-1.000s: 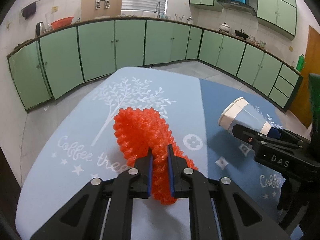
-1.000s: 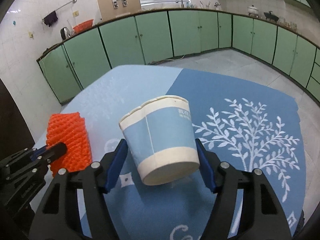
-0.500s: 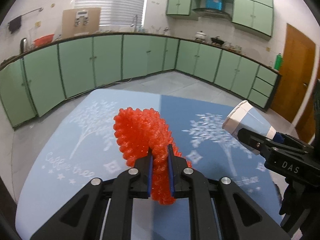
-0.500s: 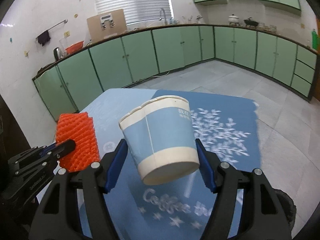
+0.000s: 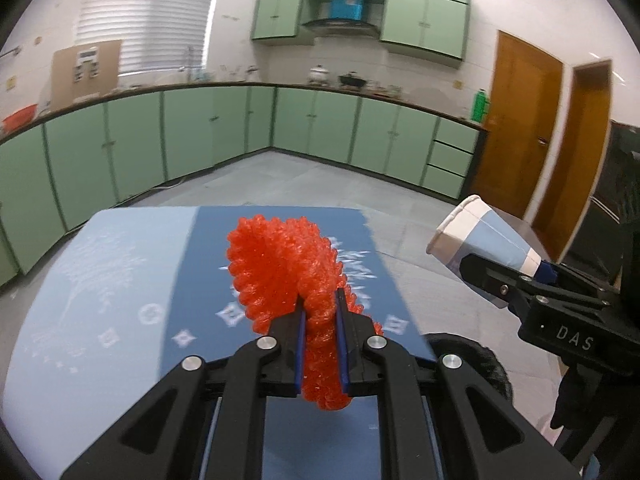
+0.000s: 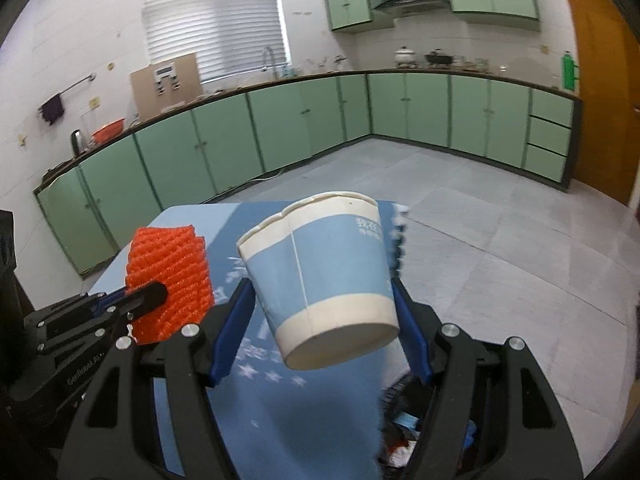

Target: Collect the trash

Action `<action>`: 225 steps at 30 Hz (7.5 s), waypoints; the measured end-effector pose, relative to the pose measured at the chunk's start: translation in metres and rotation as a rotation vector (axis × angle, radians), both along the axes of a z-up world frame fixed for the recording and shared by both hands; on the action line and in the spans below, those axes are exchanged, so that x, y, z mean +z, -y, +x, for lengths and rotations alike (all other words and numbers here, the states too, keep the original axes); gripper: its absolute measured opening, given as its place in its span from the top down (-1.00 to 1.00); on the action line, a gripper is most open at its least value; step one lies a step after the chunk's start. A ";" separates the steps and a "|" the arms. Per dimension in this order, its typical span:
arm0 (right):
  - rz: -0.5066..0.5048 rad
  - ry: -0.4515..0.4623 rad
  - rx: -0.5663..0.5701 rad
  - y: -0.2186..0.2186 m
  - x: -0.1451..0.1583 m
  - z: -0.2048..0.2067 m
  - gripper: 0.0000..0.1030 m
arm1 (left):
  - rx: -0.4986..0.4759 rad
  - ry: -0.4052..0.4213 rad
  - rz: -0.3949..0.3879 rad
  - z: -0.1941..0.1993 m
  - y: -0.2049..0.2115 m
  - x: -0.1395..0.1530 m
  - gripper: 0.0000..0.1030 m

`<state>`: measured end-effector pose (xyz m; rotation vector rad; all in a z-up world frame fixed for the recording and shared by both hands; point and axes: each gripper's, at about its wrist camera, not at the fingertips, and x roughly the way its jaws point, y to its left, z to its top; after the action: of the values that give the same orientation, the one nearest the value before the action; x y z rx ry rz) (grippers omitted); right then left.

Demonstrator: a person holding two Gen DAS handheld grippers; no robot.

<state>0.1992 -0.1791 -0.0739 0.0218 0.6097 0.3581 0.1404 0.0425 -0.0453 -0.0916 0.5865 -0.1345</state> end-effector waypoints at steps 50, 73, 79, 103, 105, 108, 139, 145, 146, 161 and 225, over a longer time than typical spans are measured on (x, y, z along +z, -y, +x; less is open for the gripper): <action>-0.039 -0.127 -0.416 0.199 -0.089 -0.029 -0.57 | -0.372 -0.115 0.043 0.042 0.205 -0.062 0.32; 0.022 -0.091 -0.421 0.186 -0.047 -0.064 -0.89 | -0.248 -0.015 0.004 0.010 0.137 -0.009 -0.88; 0.034 -0.083 -0.383 0.173 -0.028 -0.081 -0.90 | -0.235 0.009 -0.003 -0.013 0.122 0.002 -0.88; -0.019 0.010 -0.291 0.121 0.020 -0.148 -0.90 | -0.168 0.050 0.046 -0.082 0.088 0.030 -0.88; -0.016 0.013 -0.288 0.120 0.022 -0.150 -0.90 | -0.167 0.060 0.049 -0.087 0.086 0.032 -0.88; -0.013 0.020 -0.283 0.119 0.025 -0.154 -0.90 | -0.168 0.064 0.045 -0.091 0.083 0.035 -0.88; -0.013 0.052 -0.246 0.107 0.034 -0.161 -0.90 | -0.151 0.093 0.046 -0.109 0.075 0.041 -0.88; -0.018 0.054 -0.239 0.106 0.033 -0.161 -0.90 | -0.150 0.092 0.045 -0.109 0.073 0.041 -0.88; -0.019 0.053 -0.239 0.106 0.032 -0.160 -0.90 | -0.150 0.092 0.045 -0.109 0.073 0.041 -0.88; -0.020 0.053 -0.238 0.106 0.032 -0.160 -0.90 | -0.148 0.089 0.044 -0.109 0.072 0.041 -0.88; -0.021 0.053 -0.233 0.103 0.030 -0.160 -0.90 | -0.142 0.084 0.045 -0.111 0.068 0.039 -0.88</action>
<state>0.0393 -0.2816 -0.0444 0.0627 0.5514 0.1264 0.0293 -0.0252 -0.0065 -0.0003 0.5116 -0.2621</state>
